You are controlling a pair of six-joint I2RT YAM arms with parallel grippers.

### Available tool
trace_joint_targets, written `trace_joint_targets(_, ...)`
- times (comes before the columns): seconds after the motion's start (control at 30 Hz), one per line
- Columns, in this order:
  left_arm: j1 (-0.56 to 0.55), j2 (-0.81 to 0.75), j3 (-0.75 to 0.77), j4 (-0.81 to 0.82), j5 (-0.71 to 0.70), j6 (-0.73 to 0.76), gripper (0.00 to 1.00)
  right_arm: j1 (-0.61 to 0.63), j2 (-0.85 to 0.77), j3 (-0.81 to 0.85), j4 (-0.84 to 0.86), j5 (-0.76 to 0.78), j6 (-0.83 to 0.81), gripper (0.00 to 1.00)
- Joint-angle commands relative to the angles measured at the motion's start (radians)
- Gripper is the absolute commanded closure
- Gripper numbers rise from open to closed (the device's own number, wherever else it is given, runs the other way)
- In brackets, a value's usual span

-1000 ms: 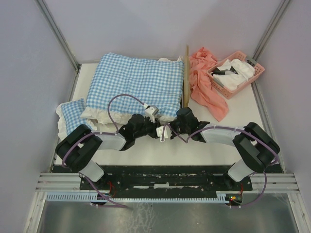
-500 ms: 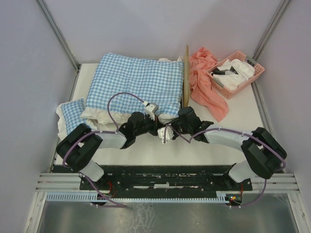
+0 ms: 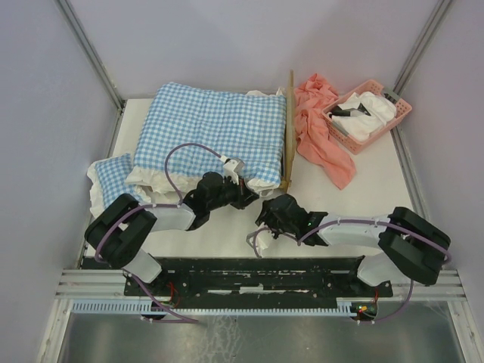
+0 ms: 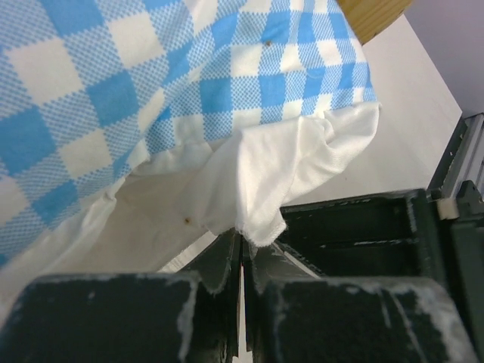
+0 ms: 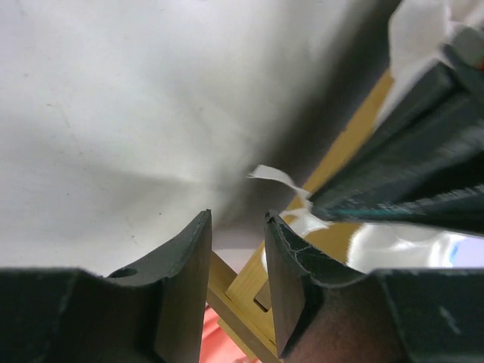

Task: Set up the pet bed
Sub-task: Tie the ropes to the bed frame.

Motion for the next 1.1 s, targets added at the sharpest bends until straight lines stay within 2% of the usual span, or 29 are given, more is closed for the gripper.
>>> trace_joint_targets(0.0,0.013,-0.054,0.041,-0.008,0.014,-0.056,0.97,0.035,0.067,-0.019,0.167,0.174,-0.150,0.58)
trace_joint_targets(0.07,0.014,-0.056,0.042,-0.018,0.011,-0.064,0.97,0.049,0.102,-0.008,0.179,0.213,-0.205,0.58)
trace_joint_targets(0.33,0.016,-0.059,0.042,-0.024,0.021,-0.094,0.97,0.079,0.369,-0.049,0.633,0.408,-0.492,0.58)
trace_joint_targets(0.57,0.019,-0.066,0.061,-0.066,0.024,-0.084,0.97,0.105,0.451,-0.013,0.610,0.461,-0.550,0.55)
trace_joint_targets(0.8,0.019,-0.063,0.070,-0.083,0.012,-0.100,0.97,0.112,0.459,0.006,0.498,0.546,-0.599,0.54)
trace_joint_targets(0.97,0.022,-0.064,0.100,-0.103,-0.002,-0.137,0.97,0.145,0.417,-0.030,0.478,0.563,-0.600,0.57)
trace_joint_targets(1.07,0.023,-0.070,0.133,-0.175,-0.038,-0.134,0.97,0.178,0.391,-0.055,0.439,0.576,-0.586,0.57)
